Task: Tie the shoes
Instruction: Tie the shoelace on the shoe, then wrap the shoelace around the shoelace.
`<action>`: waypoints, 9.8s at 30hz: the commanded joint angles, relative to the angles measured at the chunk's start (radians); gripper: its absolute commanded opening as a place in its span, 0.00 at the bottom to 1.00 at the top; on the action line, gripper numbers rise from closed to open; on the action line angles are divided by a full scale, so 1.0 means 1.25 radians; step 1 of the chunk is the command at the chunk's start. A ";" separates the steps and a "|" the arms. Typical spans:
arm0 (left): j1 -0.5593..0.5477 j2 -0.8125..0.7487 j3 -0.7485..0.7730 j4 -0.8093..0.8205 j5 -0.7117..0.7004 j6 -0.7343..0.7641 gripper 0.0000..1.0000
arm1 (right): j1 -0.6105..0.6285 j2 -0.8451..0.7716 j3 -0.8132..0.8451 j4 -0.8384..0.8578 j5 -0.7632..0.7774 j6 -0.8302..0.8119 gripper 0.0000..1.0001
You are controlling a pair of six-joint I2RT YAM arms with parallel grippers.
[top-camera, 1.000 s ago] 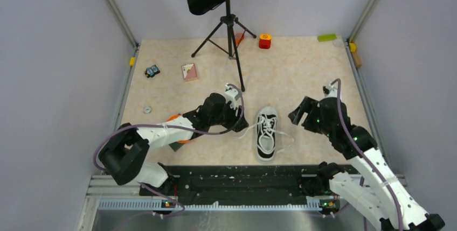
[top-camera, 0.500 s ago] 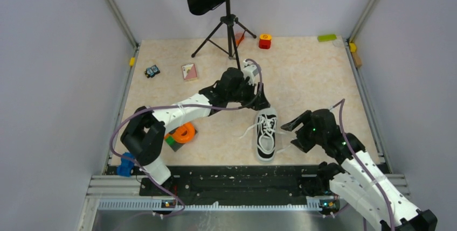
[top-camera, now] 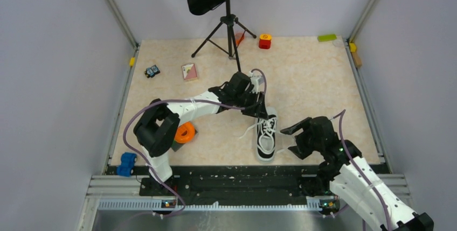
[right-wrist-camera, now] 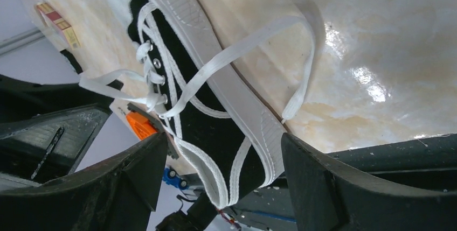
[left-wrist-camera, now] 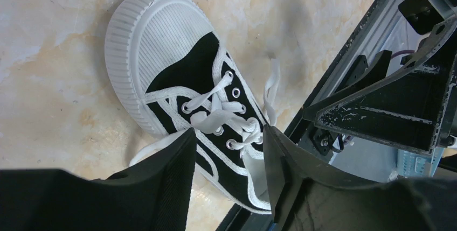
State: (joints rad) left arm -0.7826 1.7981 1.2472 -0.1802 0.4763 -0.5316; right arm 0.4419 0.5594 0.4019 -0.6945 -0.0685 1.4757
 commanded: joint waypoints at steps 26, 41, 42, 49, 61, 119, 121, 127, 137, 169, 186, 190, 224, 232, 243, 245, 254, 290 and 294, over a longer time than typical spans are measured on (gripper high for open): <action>0.012 -0.119 -0.088 0.065 -0.072 0.032 0.44 | -0.053 0.134 -0.147 0.359 -0.025 0.168 0.74; 0.011 -0.044 -0.069 0.137 -0.020 0.151 0.49 | -0.066 0.142 -0.148 0.373 -0.039 0.169 0.73; 0.011 -0.041 -0.068 0.137 -0.016 0.153 0.49 | -0.066 0.144 -0.148 0.375 -0.041 0.169 0.73; 0.011 -0.014 -0.073 0.202 0.002 0.135 0.49 | -0.068 0.145 -0.148 0.377 -0.042 0.168 0.73; 0.011 0.019 -0.051 0.213 0.002 0.138 0.20 | -0.069 0.170 -0.157 0.400 -0.048 0.171 0.67; -0.002 -0.209 -0.220 0.010 -0.049 0.095 0.00 | -0.073 0.129 -0.134 0.375 -0.043 0.144 0.65; -0.001 -0.209 -0.220 0.009 -0.049 0.096 0.00 | -0.073 0.161 -0.142 0.411 -0.043 0.147 0.65; -0.002 -0.211 -0.222 -0.001 -0.049 0.101 0.00 | -0.074 0.239 -0.117 0.478 -0.022 0.117 0.40; 0.000 -0.247 -0.233 -0.042 -0.093 0.134 0.00 | -0.075 0.140 -0.071 0.299 0.081 0.072 0.00; 0.031 -0.158 -0.246 -0.081 -0.048 0.153 0.00 | -0.091 0.056 -0.046 0.141 0.201 -0.033 0.00; 0.032 -0.192 -0.223 -0.100 -0.084 0.162 0.00 | -0.099 0.049 -0.046 0.126 0.217 -0.055 0.00; 0.031 -0.168 -0.205 -0.105 -0.057 0.162 0.00 | -0.099 0.060 -0.052 0.182 0.191 -0.094 0.00; 0.026 -0.164 -0.142 -0.082 0.038 0.099 0.33 | -0.057 0.327 0.302 0.350 -0.245 -0.860 0.66; 0.174 -0.344 -0.265 0.050 0.043 -0.017 0.36 | 0.110 0.444 0.430 0.241 -0.126 -1.136 0.63; 0.386 -0.612 -0.381 -0.069 -0.162 -0.184 0.47 | 0.353 0.641 0.503 0.183 0.052 -1.465 0.59; 0.404 -0.653 -0.401 -0.071 -0.169 -0.189 0.49 | 0.368 0.689 0.519 0.161 0.052 -1.508 0.59; 0.420 -0.670 -0.426 -0.094 -0.159 -0.178 0.49 | 0.405 0.811 0.560 0.090 0.076 -1.607 0.60; 0.411 -0.553 -0.452 0.004 0.011 -0.118 0.47 | 0.433 0.754 0.514 0.153 0.146 -1.518 0.00; 0.363 -0.491 -0.438 0.063 0.042 -0.116 0.47 | 0.432 0.694 0.499 0.169 0.140 -1.469 0.00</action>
State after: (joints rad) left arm -0.2771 1.1332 0.6926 -0.2226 0.4477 -0.7013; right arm 0.9791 1.5272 1.0424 -0.5339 0.1089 -0.4435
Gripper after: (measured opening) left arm 0.476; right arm 0.010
